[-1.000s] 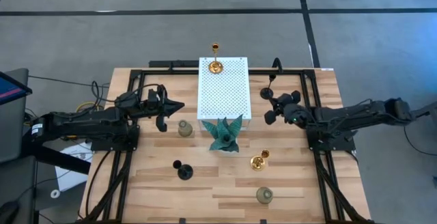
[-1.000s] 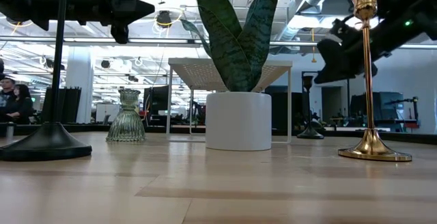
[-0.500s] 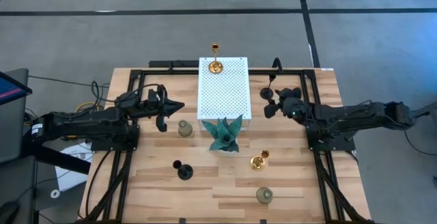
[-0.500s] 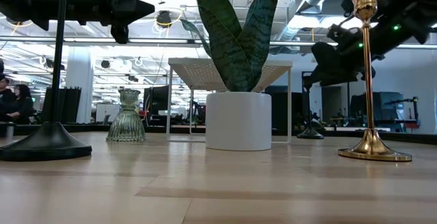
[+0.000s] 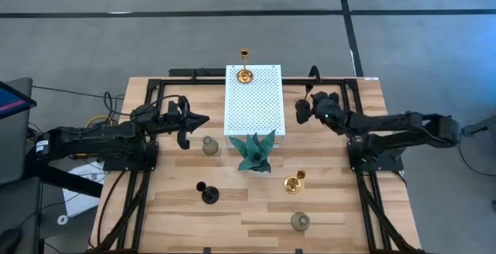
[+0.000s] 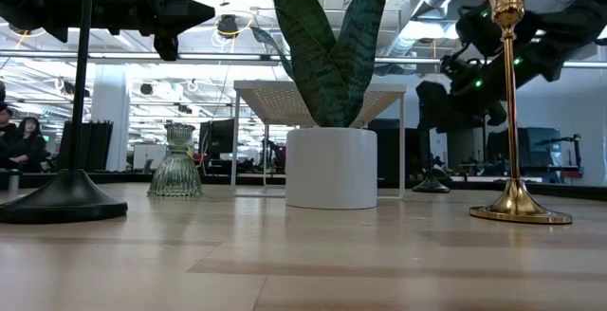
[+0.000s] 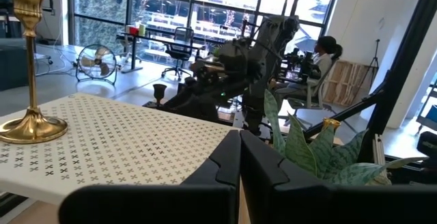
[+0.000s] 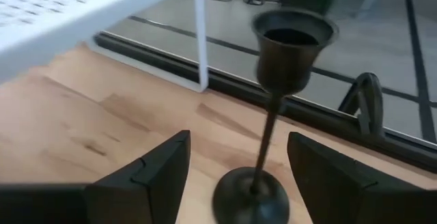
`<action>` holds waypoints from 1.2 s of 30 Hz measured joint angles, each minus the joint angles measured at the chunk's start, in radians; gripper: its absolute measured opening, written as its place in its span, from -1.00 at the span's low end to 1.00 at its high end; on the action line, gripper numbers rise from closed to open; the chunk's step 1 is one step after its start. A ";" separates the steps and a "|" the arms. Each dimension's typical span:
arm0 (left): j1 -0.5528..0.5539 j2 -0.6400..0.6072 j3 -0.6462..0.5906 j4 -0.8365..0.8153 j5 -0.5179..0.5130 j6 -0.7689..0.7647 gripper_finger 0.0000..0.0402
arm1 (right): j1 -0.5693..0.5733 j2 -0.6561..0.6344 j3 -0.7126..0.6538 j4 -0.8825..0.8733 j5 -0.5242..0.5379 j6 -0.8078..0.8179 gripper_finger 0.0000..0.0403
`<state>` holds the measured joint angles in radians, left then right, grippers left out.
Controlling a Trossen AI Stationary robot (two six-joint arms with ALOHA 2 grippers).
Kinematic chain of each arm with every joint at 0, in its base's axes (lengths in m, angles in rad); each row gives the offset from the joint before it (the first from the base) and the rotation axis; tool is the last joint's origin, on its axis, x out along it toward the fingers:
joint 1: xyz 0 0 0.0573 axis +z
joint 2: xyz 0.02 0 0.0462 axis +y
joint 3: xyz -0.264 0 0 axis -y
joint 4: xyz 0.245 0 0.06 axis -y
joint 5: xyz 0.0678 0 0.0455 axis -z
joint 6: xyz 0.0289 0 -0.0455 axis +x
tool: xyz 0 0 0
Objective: Pick & Place candle stick holders
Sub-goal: Put the top black candle holder on the shelf
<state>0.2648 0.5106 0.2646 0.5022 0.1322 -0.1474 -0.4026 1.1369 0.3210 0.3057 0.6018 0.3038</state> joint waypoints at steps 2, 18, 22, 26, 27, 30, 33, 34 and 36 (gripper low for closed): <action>0.000 0.000 0.000 0.000 0.000 0.000 -0.98 | -0.020 0.030 0.000 0.028 -0.011 0.000 0.16; 0.000 0.000 0.000 0.000 0.000 0.000 -0.98 | -0.105 0.195 0.026 0.168 -0.055 0.000 0.00; 0.000 0.000 0.000 0.000 -0.001 0.000 -0.97 | -0.111 0.212 0.053 0.167 -0.055 0.000 -0.22; 0.000 0.000 0.000 0.000 -0.004 0.000 -0.98 | -0.109 0.209 0.073 0.166 -0.056 -0.044 -0.53; 0.000 0.000 0.000 0.000 -0.004 0.000 -0.98 | -0.109 0.204 0.079 0.156 -0.060 -0.058 -0.61; 0.000 0.000 0.000 0.000 -0.004 0.000 -0.98 | -0.108 0.189 0.108 0.075 -0.073 -0.076 -0.85; 0.000 0.000 0.000 0.000 -0.004 0.000 -0.97 | -0.108 0.172 0.134 -0.015 -0.080 -0.086 -0.92; 0.000 0.000 0.000 0.000 -0.004 0.000 -0.98 | -0.108 0.166 0.140 -0.040 -0.084 -0.090 -0.91; 0.000 0.000 0.000 0.000 -0.004 0.000 -0.98 | -0.108 0.152 0.152 -0.084 -0.087 -0.091 -0.88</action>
<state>0.2649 0.5106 0.2646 0.5018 0.1280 -0.1471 -0.5110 1.2890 0.4726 0.2217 0.5153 0.2125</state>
